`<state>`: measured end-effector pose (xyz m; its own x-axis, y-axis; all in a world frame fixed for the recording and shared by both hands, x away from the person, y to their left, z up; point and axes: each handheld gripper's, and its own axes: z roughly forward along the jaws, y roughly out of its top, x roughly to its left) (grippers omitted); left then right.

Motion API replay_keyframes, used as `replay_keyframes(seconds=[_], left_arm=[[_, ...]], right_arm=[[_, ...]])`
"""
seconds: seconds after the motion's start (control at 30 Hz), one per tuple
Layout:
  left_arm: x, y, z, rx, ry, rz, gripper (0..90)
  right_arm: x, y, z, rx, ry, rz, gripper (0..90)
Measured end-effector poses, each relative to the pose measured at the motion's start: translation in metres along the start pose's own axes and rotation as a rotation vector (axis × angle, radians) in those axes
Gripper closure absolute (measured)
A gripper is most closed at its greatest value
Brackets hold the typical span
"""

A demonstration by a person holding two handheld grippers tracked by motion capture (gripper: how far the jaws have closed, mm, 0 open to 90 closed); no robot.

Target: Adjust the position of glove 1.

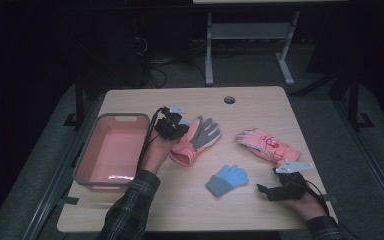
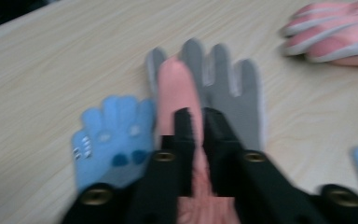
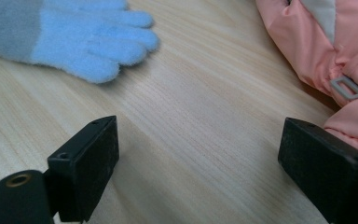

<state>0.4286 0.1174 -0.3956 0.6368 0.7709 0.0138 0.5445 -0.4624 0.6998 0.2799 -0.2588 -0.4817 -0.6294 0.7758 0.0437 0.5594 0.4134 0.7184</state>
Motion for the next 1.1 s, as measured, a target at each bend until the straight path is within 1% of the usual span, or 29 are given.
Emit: replay_keyframes(seconds=[0.03, 0.07, 0.1, 0.13, 0.17, 0.23, 0.27, 0.3, 0.37, 0.43, 0.47, 0.5, 0.53, 0.57, 0.63, 0.67, 0.7, 0.73, 0.77, 0.87, 0.97, 1.03, 1.07, 1.1], left_arm=[[0.002, 0.0, 0.003, 0.013, 0.017, -0.013, 89.6], [0.004, 0.0, 0.005, 0.025, 0.026, -0.014, 89.7], [0.007, -0.001, 0.008, 0.041, 0.032, -0.024, 89.7], [0.007, -0.001, 0.01, 0.043, 0.039, -0.03, 89.7], [0.008, -0.002, 0.014, 0.056, 0.049, -0.029, 89.6], [0.009, -0.003, 0.019, 0.069, 0.053, -0.034, 89.6], [0.01, -0.005, 0.023, 0.086, 0.052, -0.045, 89.6], [0.01, -0.006, 0.026, 0.092, 0.047, -0.046, 89.6], [0.01, -0.009, 0.031, 0.108, 0.023, -0.048, 89.6], [0.007, -0.011, 0.034, 0.118, 0.016, -0.037, 89.6], [0.006, -0.011, 0.036, 0.115, 0.0, -0.042, 89.6], [0.004, -0.011, 0.037, 0.111, -0.026, -0.047, 89.6], [0.004, -0.011, 0.037, 0.111, -0.026, -0.047, 89.6], [-0.001, -0.01, 0.038, 0.103, -0.037, -0.027, 89.6], [-0.003, -0.009, 0.039, 0.096, -0.045, -0.031, 89.6], [-0.007, -0.007, 0.041, 0.099, -0.069, -0.028, 89.6], [-0.012, -0.006, 0.043, 0.089, -0.08, -0.03, 89.6], [-0.014, -0.005, 0.044, 0.096, -0.085, -0.015, 89.6], [-0.018, -0.004, 0.045, 0.087, -0.089, -0.018, 89.6], [-0.027, 0.001, 0.05, 0.085, -0.102, 0.003, 89.6], [-0.034, 0.005, 0.054, 0.082, -0.113, 0.01, 89.6], [-0.035, 0.005, 0.054, 0.081, -0.117, 0.012, 89.6], [-0.035, 0.007, 0.054, 0.075, -0.112, 0.017, 89.5], [-0.033, 0.007, 0.053, 0.07, -0.107, 0.016, 89.5]], right_arm=[[0.0, 0.0, 0.0, 0.0, 0.0, 0.0, 11.7], [0.0, 0.0, 0.0, 0.0, 0.0, 0.0, 11.8], [0.0, 0.0, 0.0, 0.0, 0.0, 0.0, 11.8], [0.0, 0.0, 0.0, 0.0, 0.0, 0.0, 11.8], [0.0, 0.0, 0.0, 0.0, 0.0, 0.0, 11.8], [0.0, 0.0, 0.0, 0.0, 0.0, 0.0, 11.8], [0.0, 0.0, 0.0, 0.0, 0.0, 0.0, 11.8], [0.0, 0.0, 0.0, 0.0, 0.0, 0.0, 11.8], [0.0, 0.0, 0.0, 0.0, 0.0, 0.0, 11.8], [0.0, 0.0, 0.0, 0.0, 0.0, 0.0, 11.8], [0.0, 0.0, 0.0, 0.0, 0.0, 0.0, 11.8], [0.0, 0.0, 0.0, 0.0, 0.0, 0.0, 11.8], [0.0, 0.0, 0.0, 0.0, 0.0, 0.0, 11.8], [0.0, 0.0, 0.0, 0.0, 0.0, 0.0, 11.8], [0.0, 0.0, 0.0, 0.0, 0.0, 0.0, 11.8], [0.0, 0.0, 0.0, 0.0, 0.0, -0.001, 11.8], [0.0, 0.0, 0.0, 0.0, 0.0, -0.001, 11.8], [0.0, 0.0, 0.0, 0.0, 0.0, 0.0, 11.8], [0.0, 0.0, 0.0, 0.0, 0.0, 0.0, 11.8], [0.0, 0.0, 0.0, 0.0, 0.0, 0.0, 11.8], [0.0, 0.0, 0.0, 0.0, 0.0, 0.0, 11.8], [0.0, 0.0, 0.0, 0.0, 0.0, 0.0, 11.8], [0.0, 0.0, 0.0, 0.0, -0.001, -0.001, 11.8], [0.0, 0.0, 0.0, 0.0, -0.001, 0.0, 11.8]])
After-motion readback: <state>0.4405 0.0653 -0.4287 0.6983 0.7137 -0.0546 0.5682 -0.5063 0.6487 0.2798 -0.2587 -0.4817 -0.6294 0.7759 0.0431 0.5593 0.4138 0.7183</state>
